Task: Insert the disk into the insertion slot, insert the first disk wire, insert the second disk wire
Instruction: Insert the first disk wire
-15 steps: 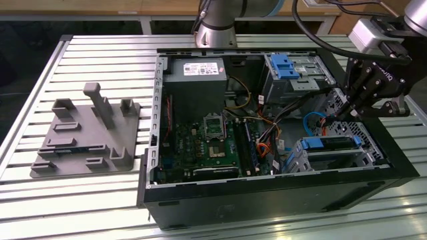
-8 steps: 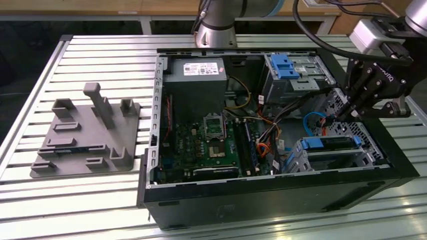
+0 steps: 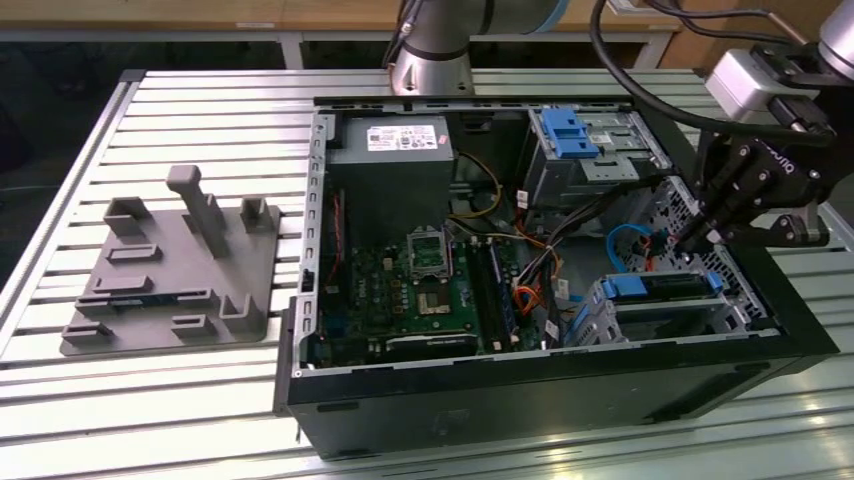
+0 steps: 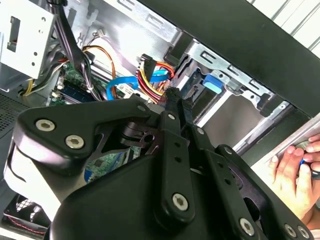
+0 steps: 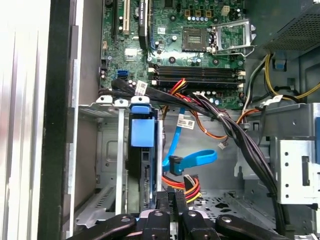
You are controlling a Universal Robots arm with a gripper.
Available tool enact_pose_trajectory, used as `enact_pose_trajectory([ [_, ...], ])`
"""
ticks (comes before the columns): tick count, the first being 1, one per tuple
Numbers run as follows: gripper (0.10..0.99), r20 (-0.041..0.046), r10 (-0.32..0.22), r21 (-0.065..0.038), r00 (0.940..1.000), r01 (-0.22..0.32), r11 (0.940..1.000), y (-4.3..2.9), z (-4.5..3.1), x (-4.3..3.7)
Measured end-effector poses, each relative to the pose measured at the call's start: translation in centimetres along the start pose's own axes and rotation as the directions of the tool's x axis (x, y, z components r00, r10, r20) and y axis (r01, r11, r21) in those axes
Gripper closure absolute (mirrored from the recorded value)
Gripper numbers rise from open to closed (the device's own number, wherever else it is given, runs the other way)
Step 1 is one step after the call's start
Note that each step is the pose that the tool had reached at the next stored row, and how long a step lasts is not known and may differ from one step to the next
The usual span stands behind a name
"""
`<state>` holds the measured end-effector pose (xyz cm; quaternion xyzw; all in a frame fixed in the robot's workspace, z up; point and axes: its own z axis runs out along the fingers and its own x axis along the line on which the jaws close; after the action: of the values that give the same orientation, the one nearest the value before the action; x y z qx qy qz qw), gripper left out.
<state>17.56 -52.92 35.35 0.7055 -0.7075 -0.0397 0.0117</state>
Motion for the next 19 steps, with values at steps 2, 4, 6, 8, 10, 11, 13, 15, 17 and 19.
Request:
enact_pose_trajectory([
  [2,0.925,0.0002,0.000,0.000,1.0000,0.000,1.0000,0.00,0.07,0.26],
  [4,0.925,-0.0001,-0.001,0.000,1.0000,0.001,1.0000,-0.02,0.11,0.49],
  [6,0.925,0.0000,-0.002,0.000,1.0000,0.002,1.0000,-0.02,0.16,0.69],
  [8,0.925,-0.0001,-0.002,0.000,1.0000,0.002,1.0000,-0.03,0.18,0.85],
  [10,0.925,-0.0001,-0.002,0.000,1.0000,0.002,1.0000,-0.02,0.19,0.87],
  [11,0.925,-0.0002,-0.002,0.000,1.0000,0.002,1.0000,-0.02,0.19,0.87],
  [13,0.925,-0.0001,-0.003,0.000,1.0000,0.003,1.0000,-0.03,0.19,0.87],
  [15,0.925,0.0000,-0.002,0.000,1.0000,0.002,1.0000,-0.04,0.21,0.90],
  [17,0.925,-0.0002,-0.002,0.000,1.0000,0.002,1.0000,-0.06,0.24,0.92],
  [19,0.925,-0.0001,-0.003,0.000,1.0000,0.003,1.0000,-0.08,0.34,0.96],
])
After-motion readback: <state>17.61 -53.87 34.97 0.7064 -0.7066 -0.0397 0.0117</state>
